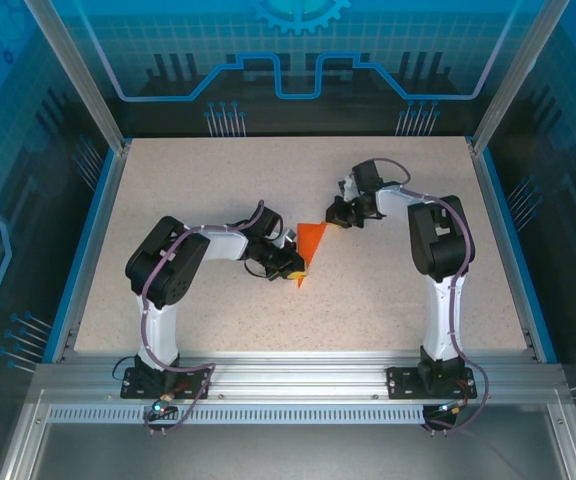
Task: Fold a paper plane with a square sheet of paper (fold left side to right side)
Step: Fold the wing for the fifth time at the center of the table.
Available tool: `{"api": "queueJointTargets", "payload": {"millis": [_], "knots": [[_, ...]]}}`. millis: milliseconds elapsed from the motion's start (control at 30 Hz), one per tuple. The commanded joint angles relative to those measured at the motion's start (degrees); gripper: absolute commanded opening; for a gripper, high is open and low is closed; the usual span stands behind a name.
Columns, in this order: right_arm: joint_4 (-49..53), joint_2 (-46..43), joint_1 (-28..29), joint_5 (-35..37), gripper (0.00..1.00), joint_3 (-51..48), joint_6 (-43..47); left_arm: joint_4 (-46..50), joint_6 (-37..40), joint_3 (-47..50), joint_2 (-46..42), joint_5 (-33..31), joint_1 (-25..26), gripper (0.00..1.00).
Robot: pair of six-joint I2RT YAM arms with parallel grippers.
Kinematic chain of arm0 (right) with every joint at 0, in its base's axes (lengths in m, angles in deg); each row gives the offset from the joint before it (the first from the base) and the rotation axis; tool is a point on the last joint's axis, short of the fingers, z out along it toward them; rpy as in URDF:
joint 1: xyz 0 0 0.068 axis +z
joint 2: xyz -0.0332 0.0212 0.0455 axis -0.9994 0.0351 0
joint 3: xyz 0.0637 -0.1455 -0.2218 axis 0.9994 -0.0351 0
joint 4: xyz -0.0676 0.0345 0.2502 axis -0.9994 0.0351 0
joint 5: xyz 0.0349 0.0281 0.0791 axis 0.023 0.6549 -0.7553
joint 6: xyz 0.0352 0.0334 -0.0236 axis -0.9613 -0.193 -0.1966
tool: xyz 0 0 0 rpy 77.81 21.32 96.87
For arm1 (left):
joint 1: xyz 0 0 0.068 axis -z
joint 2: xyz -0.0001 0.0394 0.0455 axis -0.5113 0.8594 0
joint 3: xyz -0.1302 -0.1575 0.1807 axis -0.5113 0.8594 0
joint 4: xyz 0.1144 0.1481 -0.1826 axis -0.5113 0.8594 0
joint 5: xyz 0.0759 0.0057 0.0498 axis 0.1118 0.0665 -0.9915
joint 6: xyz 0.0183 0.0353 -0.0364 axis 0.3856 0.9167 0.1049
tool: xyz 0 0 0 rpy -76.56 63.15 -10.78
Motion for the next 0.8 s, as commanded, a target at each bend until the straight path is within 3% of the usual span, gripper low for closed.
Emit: {"api": "queueJointTargets", "payload": {"millis": [0, 233, 467, 767], "knots": [[0.60, 0.92, -2.22, 2.83, 0.10, 2.20, 0.89, 6.23, -0.99, 1.15, 2.80, -2.38, 0.26, 0.00], [-1.01, -7.82, -1.65, 3.08, 0.10, -3.71, 0.87, 5.96, -0.88, 1.15, 2.45, -2.46, 0.27, 0.00], [-6.46, -17.37, 2.99, 0.03, 0.10, -15.12, -2.25, 6.08, -0.89, 1.17, 2.26, -2.72, 0.34, 0.00], [-13.41, -17.15, 10.36, -3.24, 0.10, -20.11, -7.75, 5.98, -0.80, 1.17, 2.19, -2.82, 0.37, 0.00]]}}
